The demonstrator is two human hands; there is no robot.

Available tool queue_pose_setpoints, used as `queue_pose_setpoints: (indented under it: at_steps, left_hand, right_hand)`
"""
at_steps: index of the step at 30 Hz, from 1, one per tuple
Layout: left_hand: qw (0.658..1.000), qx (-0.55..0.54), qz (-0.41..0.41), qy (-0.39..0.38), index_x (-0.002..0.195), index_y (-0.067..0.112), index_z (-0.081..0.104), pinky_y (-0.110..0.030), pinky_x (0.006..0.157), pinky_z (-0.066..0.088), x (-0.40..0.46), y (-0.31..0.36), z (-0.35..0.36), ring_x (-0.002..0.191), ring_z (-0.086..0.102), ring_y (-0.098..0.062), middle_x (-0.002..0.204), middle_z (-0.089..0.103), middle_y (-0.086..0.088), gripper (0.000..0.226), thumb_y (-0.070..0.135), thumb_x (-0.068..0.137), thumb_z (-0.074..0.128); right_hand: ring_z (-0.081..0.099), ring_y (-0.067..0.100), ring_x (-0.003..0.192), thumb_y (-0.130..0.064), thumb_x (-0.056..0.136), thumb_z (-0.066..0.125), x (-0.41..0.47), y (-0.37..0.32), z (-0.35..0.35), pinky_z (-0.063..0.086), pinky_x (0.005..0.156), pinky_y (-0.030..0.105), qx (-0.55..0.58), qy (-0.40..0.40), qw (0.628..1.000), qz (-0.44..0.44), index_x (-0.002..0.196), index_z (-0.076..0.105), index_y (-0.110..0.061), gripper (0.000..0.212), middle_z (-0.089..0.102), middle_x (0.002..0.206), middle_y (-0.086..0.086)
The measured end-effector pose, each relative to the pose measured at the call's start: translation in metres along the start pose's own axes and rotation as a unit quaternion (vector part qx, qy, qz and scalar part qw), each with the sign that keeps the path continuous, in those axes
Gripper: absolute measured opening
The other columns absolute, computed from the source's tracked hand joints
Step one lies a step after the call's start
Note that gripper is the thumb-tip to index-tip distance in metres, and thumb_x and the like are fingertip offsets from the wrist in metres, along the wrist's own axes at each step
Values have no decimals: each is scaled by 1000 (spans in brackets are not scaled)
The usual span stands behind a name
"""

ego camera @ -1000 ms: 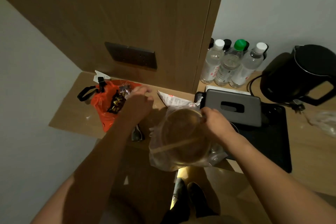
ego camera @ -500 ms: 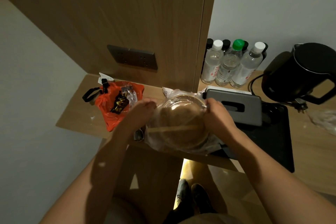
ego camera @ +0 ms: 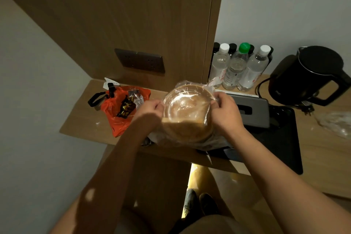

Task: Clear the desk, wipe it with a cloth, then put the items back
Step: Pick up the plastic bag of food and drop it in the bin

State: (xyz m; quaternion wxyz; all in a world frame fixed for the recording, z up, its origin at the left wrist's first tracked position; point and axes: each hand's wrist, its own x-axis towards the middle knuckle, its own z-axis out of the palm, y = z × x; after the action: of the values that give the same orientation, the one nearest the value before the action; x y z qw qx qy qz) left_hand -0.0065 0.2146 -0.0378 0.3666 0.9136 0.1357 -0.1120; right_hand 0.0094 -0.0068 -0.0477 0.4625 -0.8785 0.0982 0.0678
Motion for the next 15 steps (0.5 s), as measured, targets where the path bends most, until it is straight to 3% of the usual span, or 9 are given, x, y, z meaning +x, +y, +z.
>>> queue_pose_setpoints:
  at_steps: [2, 5, 6, 9, 10, 12, 14, 15]
  left_hand:
    - [1000, 9, 19, 9, 99, 21, 67, -28, 62, 44, 1, 13, -4, 75, 60, -16, 84, 66, -3, 26, 30, 106, 44]
    - [997, 18, 65, 28, 92, 19, 67, -28, 66, 47, 2, 40, -2, 72, 62, -16, 79, 66, -1, 29, 27, 105, 44]
    - [996, 20, 83, 31, 90, 19, 68, -28, 65, 46, 1, 50, 2, 71, 61, -15, 78, 66, 0, 29, 26, 105, 43]
    - [991, 25, 129, 22, 82, 19, 66, -31, 61, 45, -7, 81, 17, 70, 62, -16, 75, 65, 1, 32, 25, 103, 42]
    - [989, 26, 142, 15, 79, 19, 64, -31, 60, 44, -11, 90, 25, 69, 61, -17, 74, 65, 0, 33, 24, 102, 41]
    - [986, 34, 164, 8, 76, 18, 63, -34, 61, 44, -20, 108, 40, 70, 60, -20, 74, 63, -2, 34, 22, 101, 41]
    - [981, 44, 186, 4, 75, 15, 62, -37, 63, 45, -29, 128, 58, 71, 60, -25, 73, 62, -4, 33, 22, 101, 42]
    - [979, 47, 198, 3, 73, 14, 61, -38, 63, 45, -33, 138, 68, 72, 59, -28, 72, 62, -6, 33, 21, 100, 43]
  right_hand:
    - [53, 19, 119, -26, 103, 46, -4, -2, -6, 46, 100, 37, 48, 36, 998, 18, 139, 51, -21, 37, 50, 135, 2]
    - [51, 13, 116, -28, 102, 48, -8, 0, -22, 44, 89, 20, 111, 103, 988, 26, 135, 55, -25, 34, 48, 136, -1]
    - [50, 13, 118, -27, 102, 48, -9, 1, -30, 44, 91, 21, 134, 119, 983, 34, 132, 56, -26, 32, 47, 137, -2]
    - [45, 22, 127, -25, 101, 48, -15, 11, -58, 40, 109, 44, 165, 155, 972, 62, 126, 59, -25, 28, 43, 133, -2]
    - [44, 22, 126, -26, 100, 48, -18, 15, -68, 38, 109, 43, 167, 168, 969, 69, 124, 59, -27, 26, 42, 131, -2]
    - [47, 15, 116, -28, 100, 50, -26, 26, -89, 39, 102, 30, 184, 195, 961, 73, 120, 61, -28, 23, 40, 127, -3]
    - [49, 1, 101, -29, 100, 51, -36, 41, -110, 40, 85, 9, 202, 215, 952, 76, 116, 62, -29, 19, 42, 127, -3]
    - [50, -2, 98, -29, 100, 52, -42, 49, -121, 40, 80, 7, 212, 221, 949, 81, 115, 62, -29, 18, 44, 128, -2]
